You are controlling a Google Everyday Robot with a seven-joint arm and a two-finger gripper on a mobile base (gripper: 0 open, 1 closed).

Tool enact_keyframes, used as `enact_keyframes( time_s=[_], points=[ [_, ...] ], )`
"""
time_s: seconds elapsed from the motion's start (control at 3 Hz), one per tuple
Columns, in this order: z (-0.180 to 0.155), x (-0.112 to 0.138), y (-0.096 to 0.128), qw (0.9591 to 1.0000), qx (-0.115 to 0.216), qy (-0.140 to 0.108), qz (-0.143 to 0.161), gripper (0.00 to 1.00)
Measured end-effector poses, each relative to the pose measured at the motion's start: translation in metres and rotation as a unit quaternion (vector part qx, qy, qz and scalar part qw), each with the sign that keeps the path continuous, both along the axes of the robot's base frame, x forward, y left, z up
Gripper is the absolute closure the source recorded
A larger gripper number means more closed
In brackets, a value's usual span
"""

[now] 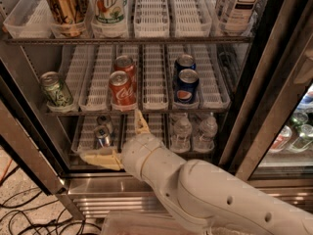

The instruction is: Pick green can from middle shelf of fridge

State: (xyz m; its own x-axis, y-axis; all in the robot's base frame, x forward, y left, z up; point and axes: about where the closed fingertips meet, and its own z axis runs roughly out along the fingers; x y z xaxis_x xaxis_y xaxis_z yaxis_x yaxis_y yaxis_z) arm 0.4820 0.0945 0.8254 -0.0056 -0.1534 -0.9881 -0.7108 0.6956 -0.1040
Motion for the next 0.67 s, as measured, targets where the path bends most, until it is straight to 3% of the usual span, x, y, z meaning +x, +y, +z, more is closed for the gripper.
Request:
enact_keyframes(
  time_s=[0.33, 0.67],
  points=[
    [0.0124, 0.0401, 0.0237, 0.9977, -0.034, -0.022, -0.055, 0.0],
    [0.0123, 0.04, 0.0243, 0.9977, -0.032, -0.021, -0.055, 0.0]
  ],
)
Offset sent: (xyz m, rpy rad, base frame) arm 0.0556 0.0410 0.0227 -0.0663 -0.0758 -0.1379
